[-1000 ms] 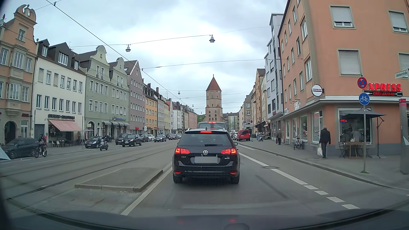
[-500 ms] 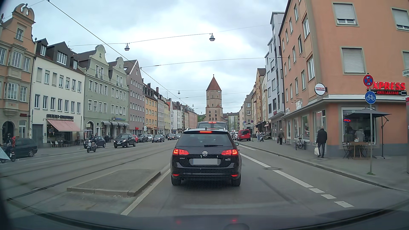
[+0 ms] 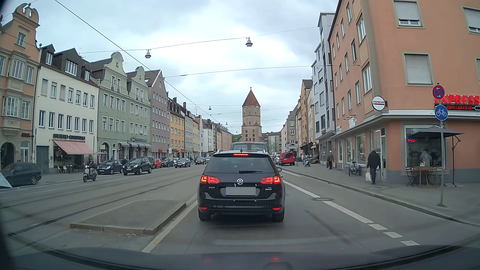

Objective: Follow the waypoints while adhering to traffic rules and regulations

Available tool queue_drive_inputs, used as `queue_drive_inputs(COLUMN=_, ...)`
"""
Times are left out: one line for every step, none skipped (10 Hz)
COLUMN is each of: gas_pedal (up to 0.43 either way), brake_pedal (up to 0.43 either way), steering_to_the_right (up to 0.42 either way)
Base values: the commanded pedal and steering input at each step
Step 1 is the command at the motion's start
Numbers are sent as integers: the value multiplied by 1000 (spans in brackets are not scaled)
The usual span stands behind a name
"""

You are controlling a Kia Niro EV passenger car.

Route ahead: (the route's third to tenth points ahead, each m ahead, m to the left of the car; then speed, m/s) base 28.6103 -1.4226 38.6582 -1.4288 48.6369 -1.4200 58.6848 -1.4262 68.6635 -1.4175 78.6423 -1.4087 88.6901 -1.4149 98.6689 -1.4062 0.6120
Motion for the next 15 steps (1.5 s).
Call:
queue_drive_inputs(gas_pedal=0, brake_pedal=128, steering_to_the_right=-11)
queue_drive_inputs(gas_pedal=0, brake_pedal=128, steering_to_the_right=-11)
queue_drive_inputs(gas_pedal=0, brake_pedal=128, steering_to_the_right=-11)
queue_drive_inputs(gas_pedal=0, brake_pedal=128, steering_to_the_right=-11)
queue_drive_inputs(gas_pedal=0, brake_pedal=134, steering_to_the_right=-11)
queue_drive_inputs(gas_pedal=0, brake_pedal=134, steering_to_the_right=-11)
queue_drive_inputs(gas_pedal=0, brake_pedal=140, steering_to_the_right=-11)
queue_drive_inputs(gas_pedal=0, brake_pedal=140, steering_to_the_right=-11)
queue_drive_inputs(gas_pedal=0, brake_pedal=146, steering_to_the_right=-11)
queue_drive_inputs(gas_pedal=0, brake_pedal=146, steering_to_the_right=-11)
queue_drive_inputs(gas_pedal=0, brake_pedal=146, steering_to_the_right=-11)
queue_drive_inputs(gas_pedal=0, brake_pedal=146, steering_to_the_right=-11)
queue_drive_inputs(gas_pedal=0, brake_pedal=140, steering_to_the_right=-11)
queue_drive_inputs(gas_pedal=0, brake_pedal=134, steering_to_the_right=-11)
queue_drive_inputs(gas_pedal=0, brake_pedal=134, steering_to_the_right=-11)
